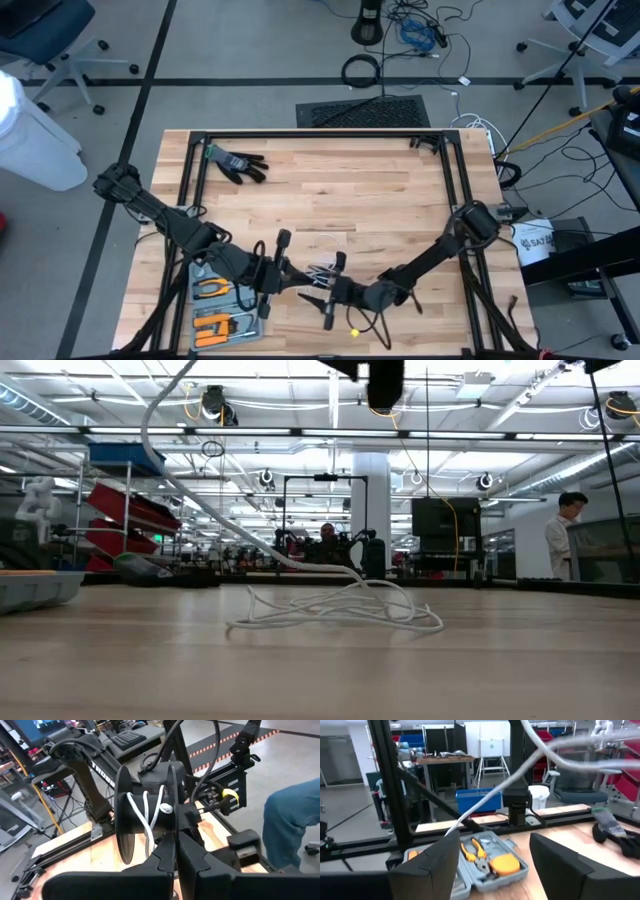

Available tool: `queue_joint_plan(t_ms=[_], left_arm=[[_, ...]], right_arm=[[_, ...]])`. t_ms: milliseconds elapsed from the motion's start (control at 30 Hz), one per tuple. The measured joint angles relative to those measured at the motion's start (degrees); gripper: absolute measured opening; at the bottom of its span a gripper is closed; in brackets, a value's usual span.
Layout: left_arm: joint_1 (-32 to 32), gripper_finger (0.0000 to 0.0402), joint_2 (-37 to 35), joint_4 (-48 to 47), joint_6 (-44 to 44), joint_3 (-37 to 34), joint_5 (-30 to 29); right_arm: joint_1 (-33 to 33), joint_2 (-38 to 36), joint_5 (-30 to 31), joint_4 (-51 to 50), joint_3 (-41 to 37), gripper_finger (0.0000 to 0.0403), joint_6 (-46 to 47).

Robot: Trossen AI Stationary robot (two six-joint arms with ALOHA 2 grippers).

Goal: Coil cords
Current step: Coil the white cable wire into the spool

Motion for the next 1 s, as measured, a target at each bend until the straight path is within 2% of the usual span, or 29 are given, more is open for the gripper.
queue_joint_plan(t_ms=[333, 533, 667, 833, 1000], left_arm=[[0.0, 0.0006, 0.0, -0.8, -0.1, 0.0, -0.8], [-0.2, 0.0006, 0.0, -1.0, -0.1, 0.0, -1.0], [-0.3, 0.0006, 0.0, -1.2, -0.1, 0.0, -1.1], [-0.3, 0.0006, 0.0, -1.1, -0.2, 0.0, -1.3], [-0.3, 0.0006, 0.0, -0.9, -0.2, 0.0, -1.3]], right_arm=[[0.3, 1.3, 0.2, 0.5, 3.4, 0.0180, -3.5], [2.3, 1.3, 3.6, -9.2, 3.4, 0.0172, 2.3], [3.3, 1.1, 4.2, -6.7, 3.4, 0.0172, 3.5], [4.1, 1.1, 6.2, -0.5, 3.4, 0.0172, -0.3], [2.5, 1.0, 6.3, 1.0, 3.4, 0.0172, -1.0]])
